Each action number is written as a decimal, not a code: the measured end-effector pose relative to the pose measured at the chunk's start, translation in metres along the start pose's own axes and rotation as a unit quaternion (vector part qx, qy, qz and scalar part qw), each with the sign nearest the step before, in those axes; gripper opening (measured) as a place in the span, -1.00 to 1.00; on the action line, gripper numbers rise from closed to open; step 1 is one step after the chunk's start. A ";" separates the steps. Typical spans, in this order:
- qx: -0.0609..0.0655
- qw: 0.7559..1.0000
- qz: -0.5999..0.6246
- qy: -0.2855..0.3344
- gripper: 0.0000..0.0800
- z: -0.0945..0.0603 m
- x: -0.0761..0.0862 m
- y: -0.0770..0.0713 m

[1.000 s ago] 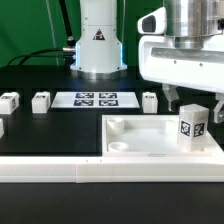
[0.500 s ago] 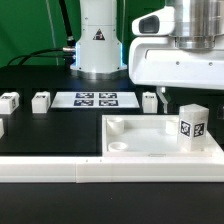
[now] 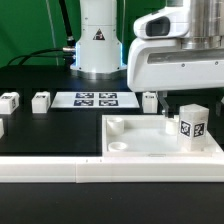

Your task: Assemble square table

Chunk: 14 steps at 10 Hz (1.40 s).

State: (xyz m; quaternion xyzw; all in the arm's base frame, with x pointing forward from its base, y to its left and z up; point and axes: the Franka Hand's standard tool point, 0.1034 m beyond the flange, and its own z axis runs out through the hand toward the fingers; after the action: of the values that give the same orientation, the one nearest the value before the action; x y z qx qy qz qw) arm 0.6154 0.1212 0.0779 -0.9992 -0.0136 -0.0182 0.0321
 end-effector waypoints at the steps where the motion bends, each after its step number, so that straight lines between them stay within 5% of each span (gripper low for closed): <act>1: 0.000 0.999 -0.051 0.001 0.62 0.000 0.002 0.000; 5: -0.006 0.986 -0.166 0.001 0.56 0.000 0.003 0.004; 7: -0.006 0.986 -0.164 0.001 -0.12 0.000 0.003 0.004; 9: -0.006 0.988 -0.153 0.001 -0.28 0.000 0.003 0.004; 14: 0.002 0.998 0.063 0.024 -0.28 0.000 0.002 0.004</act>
Offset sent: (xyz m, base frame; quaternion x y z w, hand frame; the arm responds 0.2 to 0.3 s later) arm 0.0000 0.0000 0.0000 0.0000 0.0000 -0.1938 0.9810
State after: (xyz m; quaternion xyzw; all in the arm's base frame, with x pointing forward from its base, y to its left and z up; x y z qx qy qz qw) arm 0.6176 0.1169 0.0778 -0.9973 0.0500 -0.0403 0.0351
